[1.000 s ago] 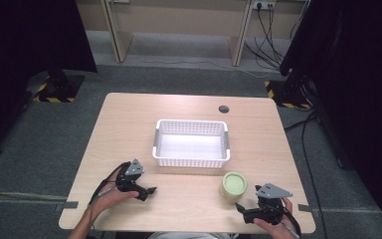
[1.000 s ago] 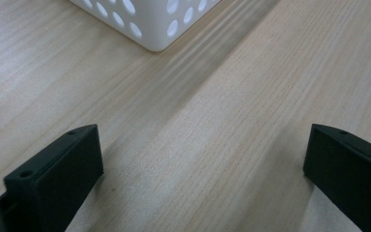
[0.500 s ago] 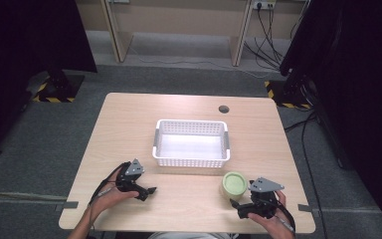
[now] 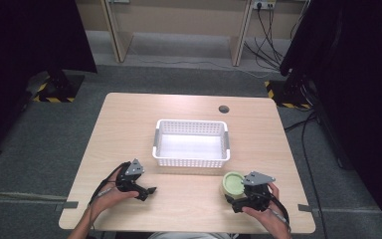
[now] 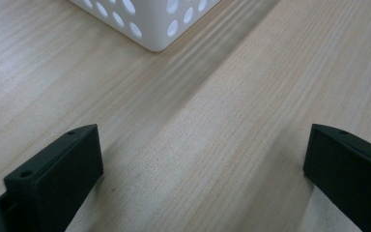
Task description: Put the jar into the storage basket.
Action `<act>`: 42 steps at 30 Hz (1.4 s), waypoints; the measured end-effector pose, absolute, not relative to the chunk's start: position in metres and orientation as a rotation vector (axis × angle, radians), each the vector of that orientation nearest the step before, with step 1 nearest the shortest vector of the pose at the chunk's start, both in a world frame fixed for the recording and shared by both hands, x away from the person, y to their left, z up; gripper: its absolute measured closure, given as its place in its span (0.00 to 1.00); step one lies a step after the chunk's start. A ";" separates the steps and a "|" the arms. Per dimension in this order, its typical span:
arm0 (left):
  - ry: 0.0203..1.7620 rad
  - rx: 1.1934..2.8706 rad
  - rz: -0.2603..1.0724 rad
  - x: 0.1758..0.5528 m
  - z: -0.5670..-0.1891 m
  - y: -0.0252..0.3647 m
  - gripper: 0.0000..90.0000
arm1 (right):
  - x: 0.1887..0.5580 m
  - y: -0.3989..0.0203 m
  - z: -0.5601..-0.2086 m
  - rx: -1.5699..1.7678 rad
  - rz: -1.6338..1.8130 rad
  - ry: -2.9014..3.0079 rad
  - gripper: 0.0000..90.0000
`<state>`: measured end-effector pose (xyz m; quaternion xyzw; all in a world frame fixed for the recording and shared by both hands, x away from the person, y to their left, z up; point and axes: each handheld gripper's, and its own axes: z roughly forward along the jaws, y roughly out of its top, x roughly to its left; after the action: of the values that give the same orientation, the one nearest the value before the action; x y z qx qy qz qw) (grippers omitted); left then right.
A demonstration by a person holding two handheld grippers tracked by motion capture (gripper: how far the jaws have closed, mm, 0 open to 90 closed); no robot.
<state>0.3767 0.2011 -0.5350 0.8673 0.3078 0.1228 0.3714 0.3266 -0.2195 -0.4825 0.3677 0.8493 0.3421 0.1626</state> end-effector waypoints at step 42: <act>0.787 2.225 0.316 0.377 -0.535 0.201 0.00 | 0.344 -0.184 -0.445 0.908 0.995 2.515 0.12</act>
<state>0.3768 0.2012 -0.5349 0.8676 0.3070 0.1232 0.3713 0.3441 -0.1842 -0.4446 0.3148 0.8725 0.3451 0.1437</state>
